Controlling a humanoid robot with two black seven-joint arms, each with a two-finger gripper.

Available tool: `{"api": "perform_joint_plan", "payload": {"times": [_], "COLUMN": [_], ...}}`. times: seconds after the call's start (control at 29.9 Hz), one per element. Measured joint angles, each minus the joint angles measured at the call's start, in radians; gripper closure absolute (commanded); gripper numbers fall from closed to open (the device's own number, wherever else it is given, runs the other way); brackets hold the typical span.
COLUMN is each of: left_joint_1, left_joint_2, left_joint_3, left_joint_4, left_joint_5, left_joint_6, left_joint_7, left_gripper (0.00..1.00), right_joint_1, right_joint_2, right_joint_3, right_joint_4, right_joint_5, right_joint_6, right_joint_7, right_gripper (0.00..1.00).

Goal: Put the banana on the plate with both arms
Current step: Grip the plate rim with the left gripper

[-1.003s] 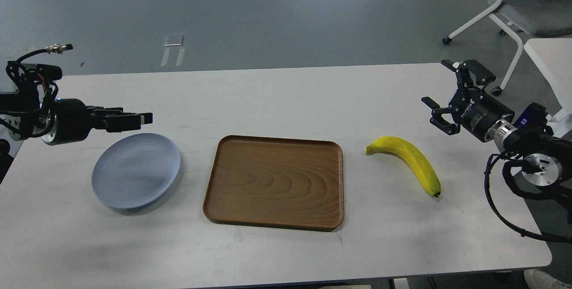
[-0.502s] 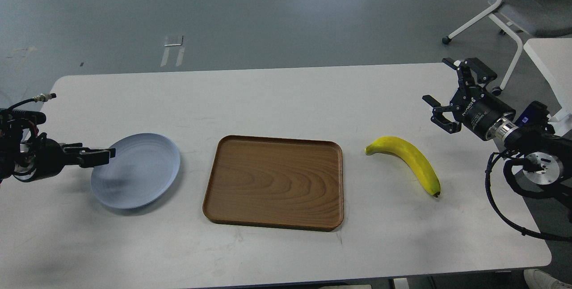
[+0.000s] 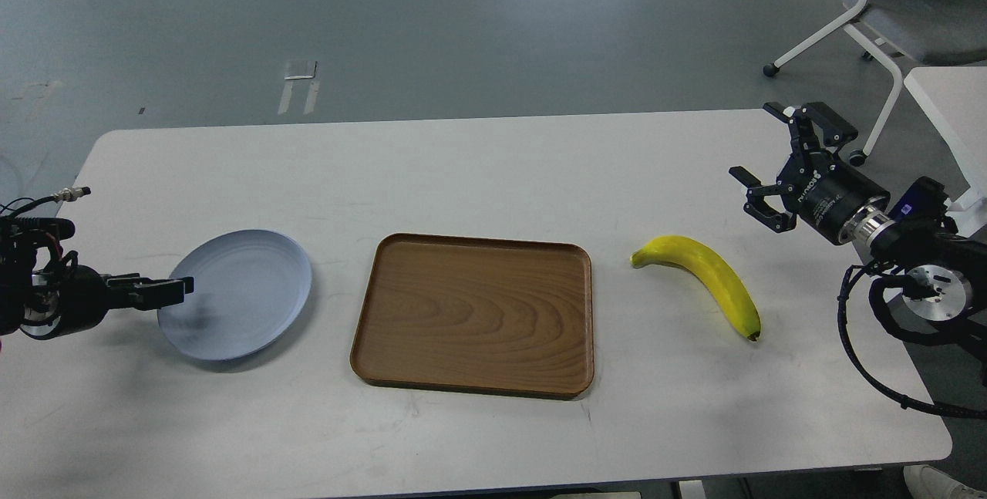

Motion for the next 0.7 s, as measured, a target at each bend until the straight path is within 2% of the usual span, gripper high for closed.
{"api": "perform_joint_plan", "payload": {"times": [0.13, 0.2, 0.23, 0.27, 0.7], "left_joint_1": [0.006, 0.007, 0.007, 0.007, -0.004], "left_joint_2": [-0.001, -0.001, -0.001, -0.001, -0.003], "left_joint_3": [0.000, 0.000, 0.000, 0.000, 0.001], "left_joint_4": [0.000, 0.000, 0.000, 0.000, -0.004], "left_joint_5": [0.000, -0.001, -0.003, -0.006, -0.089], "left_joint_6": [-0.002, -0.004, -0.005, -0.007, -0.011], "left_joint_7": [0.000, 0.000, 0.000, 0.000, 0.000], "left_gripper": [0.52, 0.73, 0.95, 1.00, 1.00], "right_joint_1": [0.000, 0.001, 0.001, 0.001, -0.001], "right_joint_2": [0.000, 0.000, 0.000, 0.000, 0.000], "right_joint_3": [0.000, 0.001, 0.001, 0.001, 0.002], "right_joint_4": [0.000, 0.000, 0.000, 0.000, -0.002], "right_joint_5": [0.000, 0.000, 0.000, 0.000, -0.001], "right_joint_6": [0.000, 0.000, 0.000, 0.000, 0.000], "right_joint_7": [0.000, 0.000, 0.000, 0.000, 0.000], "right_gripper": [0.00, 0.00, 0.00, 0.00, 0.00]}}
